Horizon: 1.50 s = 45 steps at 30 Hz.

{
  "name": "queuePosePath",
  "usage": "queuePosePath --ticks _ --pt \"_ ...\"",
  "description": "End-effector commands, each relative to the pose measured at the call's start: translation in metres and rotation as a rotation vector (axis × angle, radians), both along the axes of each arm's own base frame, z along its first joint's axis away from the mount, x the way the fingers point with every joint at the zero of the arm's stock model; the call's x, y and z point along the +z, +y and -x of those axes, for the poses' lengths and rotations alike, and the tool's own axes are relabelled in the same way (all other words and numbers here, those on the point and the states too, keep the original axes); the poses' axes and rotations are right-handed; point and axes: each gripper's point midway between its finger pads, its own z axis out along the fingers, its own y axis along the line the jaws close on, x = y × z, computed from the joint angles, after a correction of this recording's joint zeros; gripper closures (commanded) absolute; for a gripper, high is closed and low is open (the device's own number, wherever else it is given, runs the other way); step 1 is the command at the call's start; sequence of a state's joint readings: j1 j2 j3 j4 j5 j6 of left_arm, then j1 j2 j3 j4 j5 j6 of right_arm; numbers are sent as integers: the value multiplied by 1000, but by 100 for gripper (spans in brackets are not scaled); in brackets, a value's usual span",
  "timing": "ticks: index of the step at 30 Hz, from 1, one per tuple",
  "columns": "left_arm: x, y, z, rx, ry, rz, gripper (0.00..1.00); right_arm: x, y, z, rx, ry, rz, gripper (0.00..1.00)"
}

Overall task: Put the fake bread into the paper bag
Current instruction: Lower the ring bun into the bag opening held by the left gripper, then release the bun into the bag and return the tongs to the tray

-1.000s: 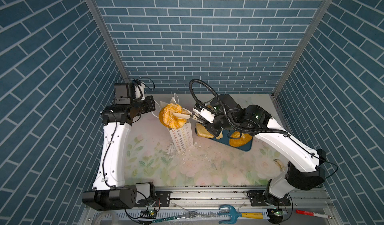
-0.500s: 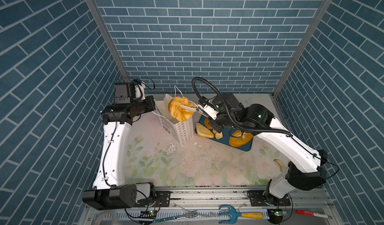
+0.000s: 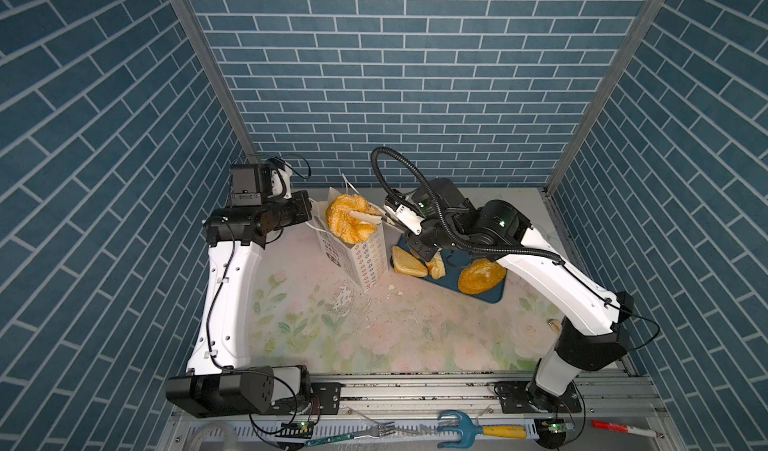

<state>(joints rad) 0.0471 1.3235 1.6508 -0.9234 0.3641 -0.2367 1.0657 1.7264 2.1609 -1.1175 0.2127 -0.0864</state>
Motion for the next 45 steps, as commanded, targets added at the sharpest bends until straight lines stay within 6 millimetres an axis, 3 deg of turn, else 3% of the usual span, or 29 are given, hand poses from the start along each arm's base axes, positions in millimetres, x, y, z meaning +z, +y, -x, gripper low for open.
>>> queuePosePath --ticks 1,6,10,17,27,35,41,45 --pt "2 -2 3 -11 -2 3 100 10 6 0 19 -4 -33 90" --pt "5 -1 3 -9 -5 -5 100 3 -2 -15 -51 25 -6 87" --pt "7 -2 2 -11 -8 -5 100 4 -2 -15 -43 33 -3 73" --pt "5 -3 -2 -22 9 -5 100 20 6 -11 -13 34 -57 62" --pt "2 -5 -14 -54 38 -10 100 47 0 -13 -37 -15 -119 61" --pt "-1 -4 -21 -79 80 -50 100 89 -31 -13 -120 -110 -201 64" --pt "-4 -2 -22 -76 92 -56 100 95 -63 -20 -198 -119 -211 65" --pt "-3 -2 -20 -70 90 -56 100 83 -94 -33 -295 -71 -216 65"
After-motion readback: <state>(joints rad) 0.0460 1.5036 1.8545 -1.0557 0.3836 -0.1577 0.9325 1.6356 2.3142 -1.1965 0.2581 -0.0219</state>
